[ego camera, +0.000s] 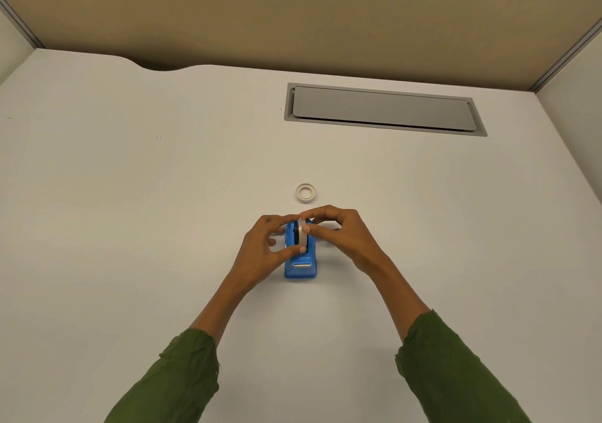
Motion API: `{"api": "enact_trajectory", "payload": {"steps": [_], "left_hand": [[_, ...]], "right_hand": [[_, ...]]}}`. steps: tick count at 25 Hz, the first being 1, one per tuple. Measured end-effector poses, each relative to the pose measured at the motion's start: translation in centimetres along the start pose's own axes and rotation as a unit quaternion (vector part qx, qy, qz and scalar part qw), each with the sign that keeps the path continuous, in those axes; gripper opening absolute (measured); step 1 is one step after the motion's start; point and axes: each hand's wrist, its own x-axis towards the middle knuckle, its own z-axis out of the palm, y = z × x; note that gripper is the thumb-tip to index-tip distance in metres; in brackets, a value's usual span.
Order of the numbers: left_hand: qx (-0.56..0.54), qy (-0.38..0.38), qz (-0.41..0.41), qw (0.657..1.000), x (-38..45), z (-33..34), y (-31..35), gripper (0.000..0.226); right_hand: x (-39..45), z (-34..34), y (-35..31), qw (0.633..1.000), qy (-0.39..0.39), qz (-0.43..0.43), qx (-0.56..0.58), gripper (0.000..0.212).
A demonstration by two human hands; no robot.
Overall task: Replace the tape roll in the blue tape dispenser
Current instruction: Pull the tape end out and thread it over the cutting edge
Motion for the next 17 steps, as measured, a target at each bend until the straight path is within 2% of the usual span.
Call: {"api": "enact_trajectory", "payload": {"steps": [2, 5, 11, 17], "left_hand": [[-0.007, 0.006, -0.003, 1.0, 0.0, 0.0, 0.0, 0.057], [-0.008, 0.009, -0.006, 1.0, 0.1, 0.1, 0.0, 0.056], [-0.006, 0.007, -0.006, 1.0, 0.1, 0.2, -0.1, 0.056], [-0.006, 0.005, -0.006, 1.0, 0.1, 0.1, -0.2, 0.055]], "right_hand": [[-0.4, -0.3, 0.3, 0.999, -0.044, -0.009, -0.017, 0.033], [-0.4, -0.3, 0.4, 0.998, -0.044, -0.022, -0.027, 0.038], [0.0, 0.7, 0.4, 0.999, 0.021, -0.023, -0.009, 0.016], [0.5, 0.9, 0.1, 0.999, 0.049, -0.006, 0.013, 0.006]]}}
